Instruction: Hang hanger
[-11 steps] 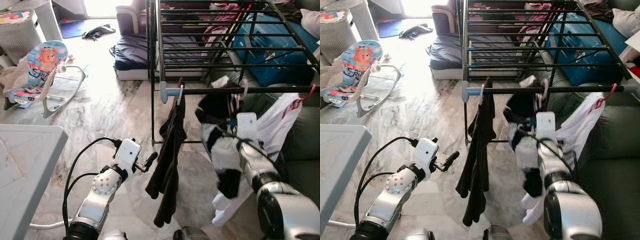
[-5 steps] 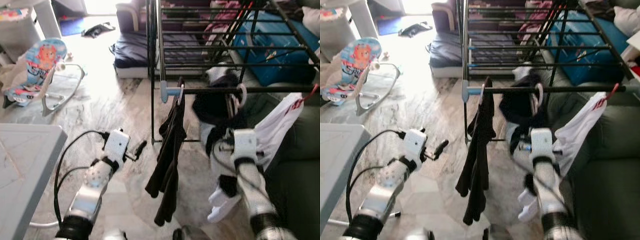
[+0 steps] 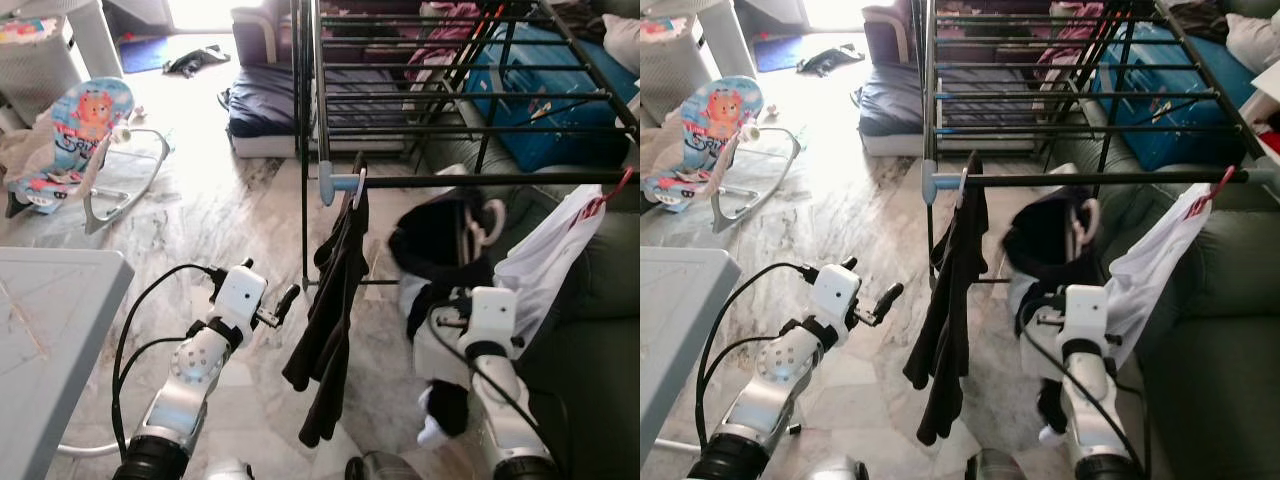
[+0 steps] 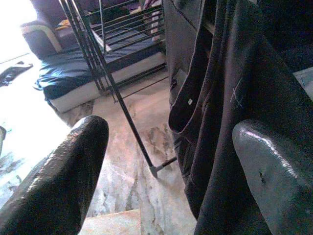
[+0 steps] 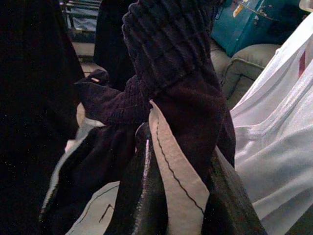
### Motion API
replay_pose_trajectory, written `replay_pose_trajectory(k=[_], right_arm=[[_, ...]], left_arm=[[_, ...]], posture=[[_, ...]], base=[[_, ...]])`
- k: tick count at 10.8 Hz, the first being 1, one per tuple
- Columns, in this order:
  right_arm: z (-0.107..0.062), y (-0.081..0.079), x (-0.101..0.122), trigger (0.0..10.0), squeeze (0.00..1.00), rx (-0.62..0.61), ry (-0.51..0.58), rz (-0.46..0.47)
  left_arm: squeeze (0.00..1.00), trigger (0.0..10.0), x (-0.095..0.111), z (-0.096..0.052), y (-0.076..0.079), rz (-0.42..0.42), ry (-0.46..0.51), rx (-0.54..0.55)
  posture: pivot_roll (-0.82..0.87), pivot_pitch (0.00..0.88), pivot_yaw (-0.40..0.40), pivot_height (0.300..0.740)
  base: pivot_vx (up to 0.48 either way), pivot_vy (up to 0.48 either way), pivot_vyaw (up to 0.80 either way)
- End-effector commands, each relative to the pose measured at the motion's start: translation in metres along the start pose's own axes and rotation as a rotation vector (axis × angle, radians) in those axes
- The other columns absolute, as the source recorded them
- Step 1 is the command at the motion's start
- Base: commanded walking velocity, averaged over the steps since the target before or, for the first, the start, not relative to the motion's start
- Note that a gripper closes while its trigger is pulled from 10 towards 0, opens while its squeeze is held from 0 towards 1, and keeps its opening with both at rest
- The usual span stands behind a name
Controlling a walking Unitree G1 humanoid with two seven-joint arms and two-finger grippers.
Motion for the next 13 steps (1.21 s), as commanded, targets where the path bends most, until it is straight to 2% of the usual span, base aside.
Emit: replay_pose_trajectory(k=[1, 13], right_arm=[[0.004, 0.004, 0.015, 10.0, 0.00, -0.018, 0.043, 0.022], [0.013, 0.000, 0.025, 10.0, 0.00, -0.011, 0.029, 0.011]], left_arm=[[0.00, 10.0, -0.001, 0.000, -0.001, 0.010, -0.002, 0.007], [0.00, 10.0, -0.002, 0.001, 0.004, 0.031, -0.006, -0.011]], posture=[[-0.08, 0.000, -0.007, 0.740], [-0.08, 0.000, -0.010, 0.740]], base=[[0.000, 0.000, 0.00], [-0.312, 0.000, 0.00]])
Point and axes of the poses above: a point about 5 cm out from each wrist's last joint towards the gripper, its own z axis pointing out of the wrist towards the gripper, its own x axis along the axis of the wrist's last joint, y = z × x, the point moved 4 cm from there along z, pointing out of the wrist towards the gripper, and after that the axes turned 13 degrees about -z, right-handed, at the moved point
